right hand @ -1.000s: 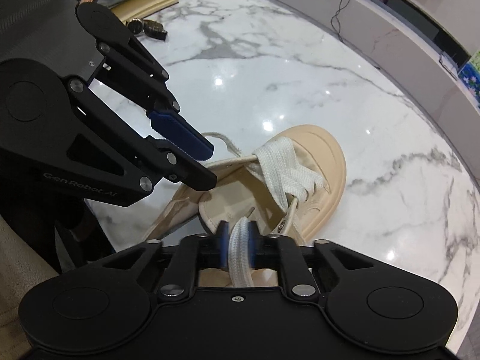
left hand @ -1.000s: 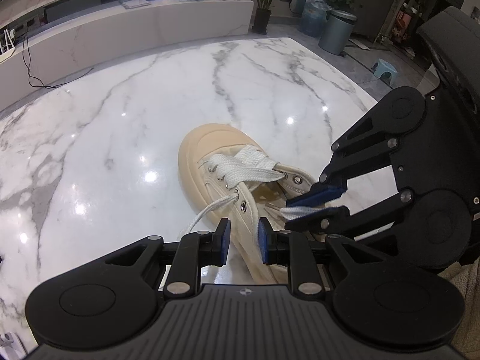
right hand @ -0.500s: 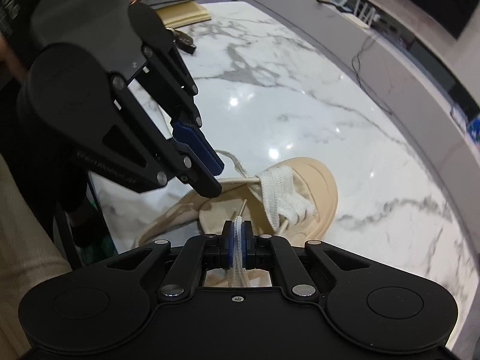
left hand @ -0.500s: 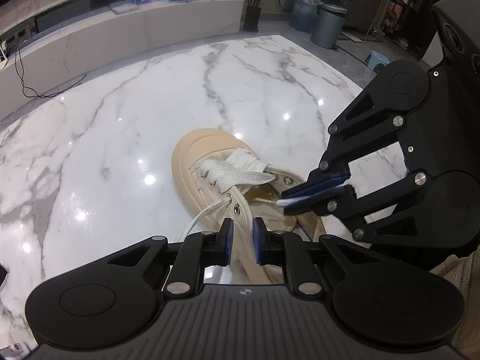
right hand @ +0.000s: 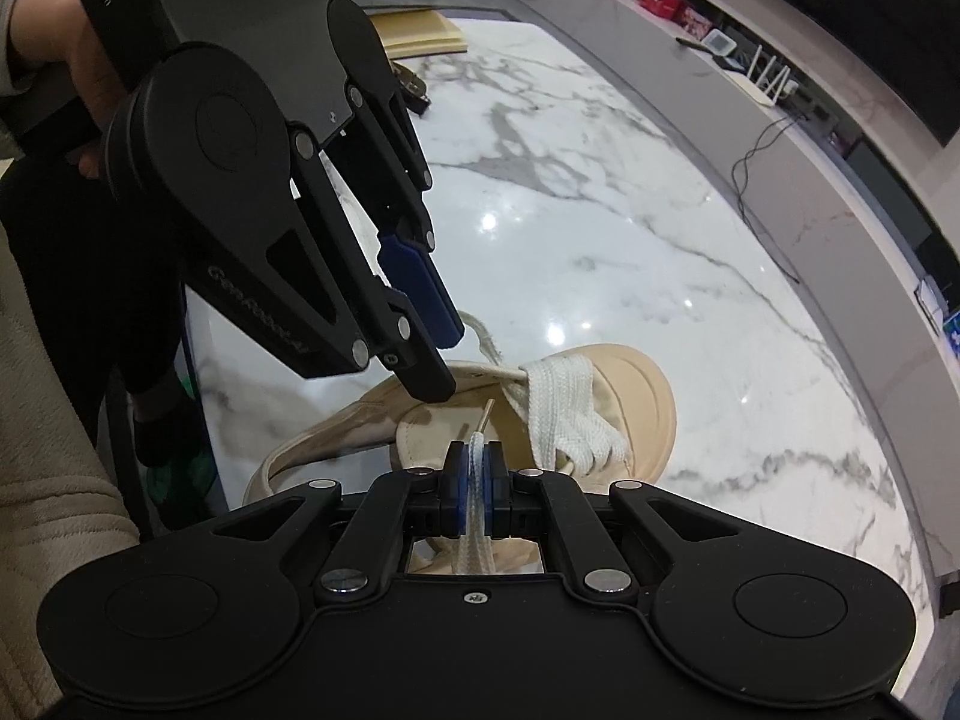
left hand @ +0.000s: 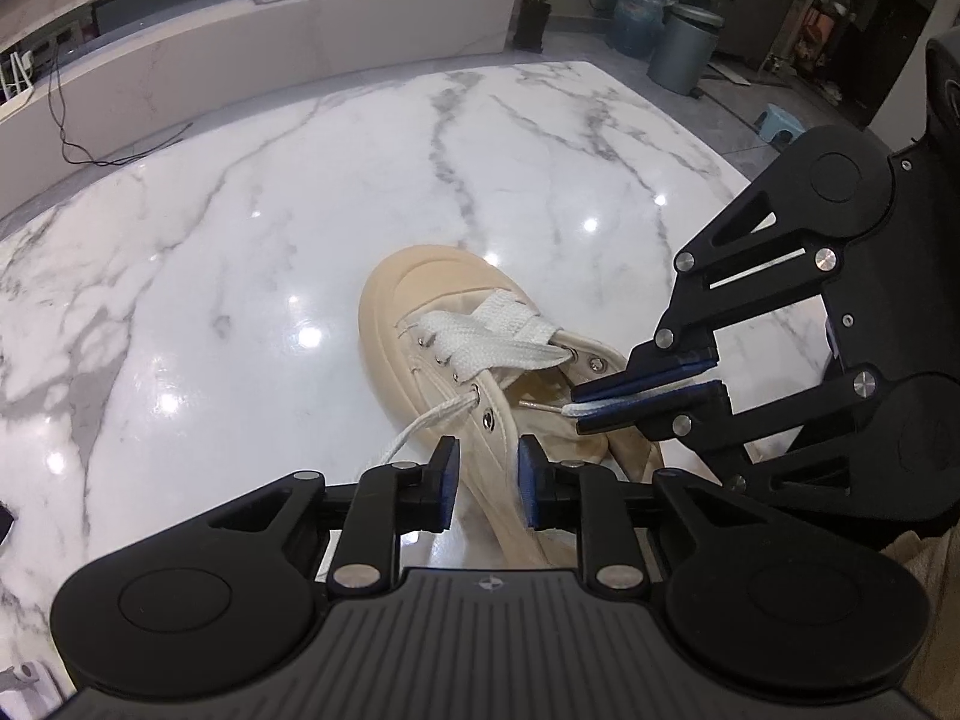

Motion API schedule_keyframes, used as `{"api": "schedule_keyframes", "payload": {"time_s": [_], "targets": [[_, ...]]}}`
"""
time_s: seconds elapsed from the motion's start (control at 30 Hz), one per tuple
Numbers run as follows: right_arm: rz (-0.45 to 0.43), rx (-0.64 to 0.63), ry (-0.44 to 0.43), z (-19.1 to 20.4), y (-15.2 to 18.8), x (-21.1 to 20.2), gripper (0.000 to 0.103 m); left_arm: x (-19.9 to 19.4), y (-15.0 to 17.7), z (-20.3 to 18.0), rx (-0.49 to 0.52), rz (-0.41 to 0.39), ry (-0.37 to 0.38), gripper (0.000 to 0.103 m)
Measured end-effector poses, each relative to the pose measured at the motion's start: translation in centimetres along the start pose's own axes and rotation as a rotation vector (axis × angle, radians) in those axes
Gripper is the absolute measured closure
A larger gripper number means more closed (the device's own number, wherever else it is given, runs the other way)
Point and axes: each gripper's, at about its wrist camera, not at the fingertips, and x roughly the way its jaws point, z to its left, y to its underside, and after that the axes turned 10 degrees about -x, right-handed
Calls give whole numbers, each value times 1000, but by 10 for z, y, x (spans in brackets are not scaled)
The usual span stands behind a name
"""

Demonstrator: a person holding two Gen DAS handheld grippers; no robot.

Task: Lace up shoes with both hands
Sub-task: 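Move the open left gripper to the eyelet to grasp the emerging lace tip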

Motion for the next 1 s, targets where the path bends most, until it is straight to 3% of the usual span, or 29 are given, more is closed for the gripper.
{"api": "schedule_keyframes", "payload": {"time_s": [0.13, 0.27, 1.0], "targets": [[-11, 6, 1, 1, 3, -1, 100, 0, -1, -1, -14, 2, -7, 83], [-26, 8, 2, 1, 3, -3, 100, -2, -2, 2, -23, -9, 22, 95], [-53, -22, -33, 1, -5, 7, 100, -5, -4, 5, -31, 11, 15, 95]]}}
